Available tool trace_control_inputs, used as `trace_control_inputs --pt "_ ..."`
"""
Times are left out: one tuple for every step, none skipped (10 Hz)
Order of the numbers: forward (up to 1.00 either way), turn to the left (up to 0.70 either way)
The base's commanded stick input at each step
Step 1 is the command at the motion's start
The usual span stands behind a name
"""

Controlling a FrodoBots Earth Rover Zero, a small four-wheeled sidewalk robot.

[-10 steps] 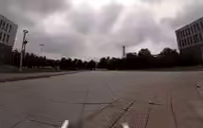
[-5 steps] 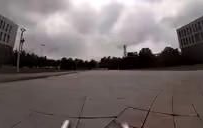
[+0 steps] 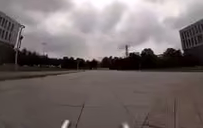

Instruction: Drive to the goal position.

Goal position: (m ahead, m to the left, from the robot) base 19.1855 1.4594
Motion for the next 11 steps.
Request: trace_control_inputs --pt "1.0 0.0" --pt "1.0 0.0" --pt "1.0 0.0" --pt "1.0 0.0" --pt "1.0 0.0" --pt "1.0 0.0" --pt "1.0 0.0" --pt "1.0 0.0" --pt "1.0 0.0" --pt "1.0 0.0" --pt "1.0 0.0"
